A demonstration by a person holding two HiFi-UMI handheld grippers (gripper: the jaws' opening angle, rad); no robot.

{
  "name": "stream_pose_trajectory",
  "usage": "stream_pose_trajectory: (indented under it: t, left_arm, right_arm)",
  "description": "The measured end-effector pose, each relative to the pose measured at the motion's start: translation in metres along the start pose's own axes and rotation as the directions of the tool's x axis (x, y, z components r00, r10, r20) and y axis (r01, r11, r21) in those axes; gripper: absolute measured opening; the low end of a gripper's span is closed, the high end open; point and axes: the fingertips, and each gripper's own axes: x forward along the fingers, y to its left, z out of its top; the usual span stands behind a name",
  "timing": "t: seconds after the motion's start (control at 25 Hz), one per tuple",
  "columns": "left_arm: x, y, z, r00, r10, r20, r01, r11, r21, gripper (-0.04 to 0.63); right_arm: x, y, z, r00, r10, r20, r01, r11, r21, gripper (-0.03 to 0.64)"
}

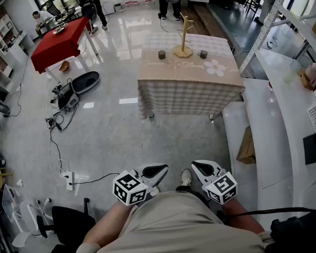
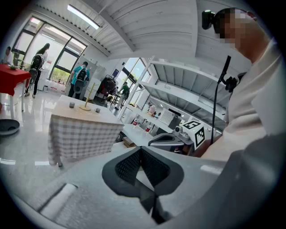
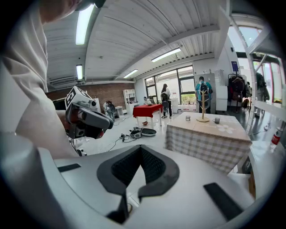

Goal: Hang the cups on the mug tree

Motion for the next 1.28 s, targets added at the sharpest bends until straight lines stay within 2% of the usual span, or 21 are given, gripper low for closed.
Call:
stream_pose_trajectory:
  t: [0.24, 0.4, 0.6, 0.8, 1.04, 1.28]
  left_arm:
    - [-0.023, 0.015, -0.009, 1.000, 0.002, -0.010, -0.002, 1.000, -0.010, 0.008]
    - [-0.014, 0.028, -0.007, 1.000, 0.008, -0.024, -0.008, 1.000, -0.020, 0.008]
    - [0.026, 0.034, 0.025, 1.000, 0.011, -0.029, -0.010, 1.000, 0.005, 0.008]
    - [0.078, 0.042, 0.056, 0.999, 0.015, -0.034, -0.014, 0.999, 0.037, 0.008]
    - [0.128, 0.069, 0.085, 0.997, 0.069, -0.027, -0.068, 0.996, 0.054, 0.008]
    - [0.162, 0.117, 0.104, 0.997, 0.054, -0.056, -0.052, 0.997, 0.049, 0.009]
  right_arm:
    - [0.021, 0.021, -0.005, 1.000, 0.005, -0.005, -0.005, 1.000, 0.019, 0.014]
    - [0.030, 0.013, -0.004, 1.000, 0.025, -0.009, -0.025, 0.999, 0.030, 0.014]
    - [0.031, -0.037, 0.011, 1.000, 0.028, 0.001, -0.028, 0.999, 0.023, 0.014]
    - [0.030, -0.097, 0.026, 0.997, 0.045, 0.060, -0.047, 0.998, 0.029, 0.015]
    - [0.034, -0.157, 0.023, 0.997, 0.039, 0.063, -0.042, 0.998, 0.049, 0.020]
    - [0.064, -0.211, 0.021, 0.999, -0.010, 0.047, 0.004, 0.994, 0.108, 0.115]
